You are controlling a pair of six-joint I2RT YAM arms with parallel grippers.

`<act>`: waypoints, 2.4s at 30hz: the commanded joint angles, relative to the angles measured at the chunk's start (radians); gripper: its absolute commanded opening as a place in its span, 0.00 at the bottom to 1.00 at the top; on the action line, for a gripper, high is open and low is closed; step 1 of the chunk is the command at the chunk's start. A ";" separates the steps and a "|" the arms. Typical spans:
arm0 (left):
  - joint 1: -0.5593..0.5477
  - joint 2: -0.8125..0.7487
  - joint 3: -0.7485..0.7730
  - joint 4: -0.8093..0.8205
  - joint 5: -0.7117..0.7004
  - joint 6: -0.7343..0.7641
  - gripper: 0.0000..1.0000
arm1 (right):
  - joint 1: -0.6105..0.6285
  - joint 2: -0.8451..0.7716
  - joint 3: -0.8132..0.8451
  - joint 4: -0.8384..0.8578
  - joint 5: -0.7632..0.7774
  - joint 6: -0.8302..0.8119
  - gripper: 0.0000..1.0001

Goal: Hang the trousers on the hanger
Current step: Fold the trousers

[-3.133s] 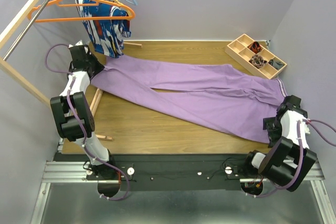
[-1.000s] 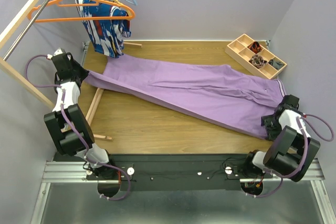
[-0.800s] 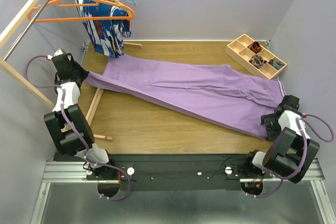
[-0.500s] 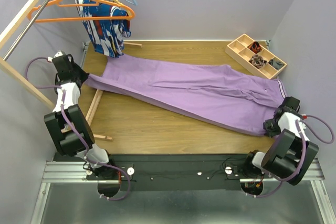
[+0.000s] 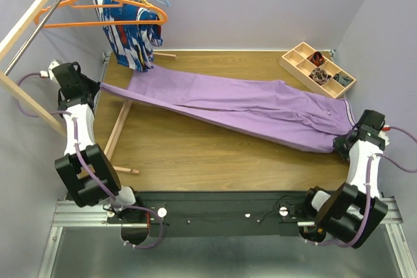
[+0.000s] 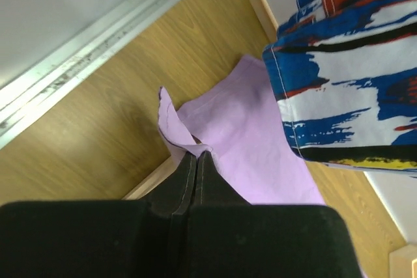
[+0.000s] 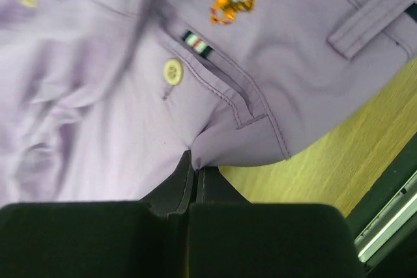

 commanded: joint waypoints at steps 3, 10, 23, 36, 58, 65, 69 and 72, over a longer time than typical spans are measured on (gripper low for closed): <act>0.036 -0.126 -0.057 -0.068 -0.169 0.007 0.00 | 0.004 -0.063 0.113 -0.153 0.078 -0.044 0.01; 0.035 -0.168 -0.013 -0.166 -0.324 0.041 0.00 | 0.040 -0.128 0.168 -0.251 0.129 -0.053 0.01; 0.035 -0.182 0.015 -0.209 -0.464 0.016 0.00 | 0.050 -0.231 0.216 -0.353 0.282 -0.011 0.01; 0.035 -0.094 0.044 -0.197 -0.499 0.025 0.00 | 0.050 -0.307 0.257 -0.426 0.367 -0.001 0.01; 0.035 -0.076 0.073 -0.165 -0.585 0.103 0.00 | 0.050 -0.307 0.280 -0.413 0.430 -0.046 0.01; 0.003 -0.017 0.075 -0.073 -0.496 0.146 0.00 | 0.050 -0.143 0.279 -0.290 0.370 -0.099 0.01; -0.054 0.047 0.130 -0.048 -0.478 0.154 0.00 | 0.050 -0.037 0.291 -0.218 0.344 -0.124 0.01; -0.068 0.125 0.206 -0.048 -0.423 0.152 0.00 | 0.050 0.031 0.291 -0.161 0.324 -0.155 0.01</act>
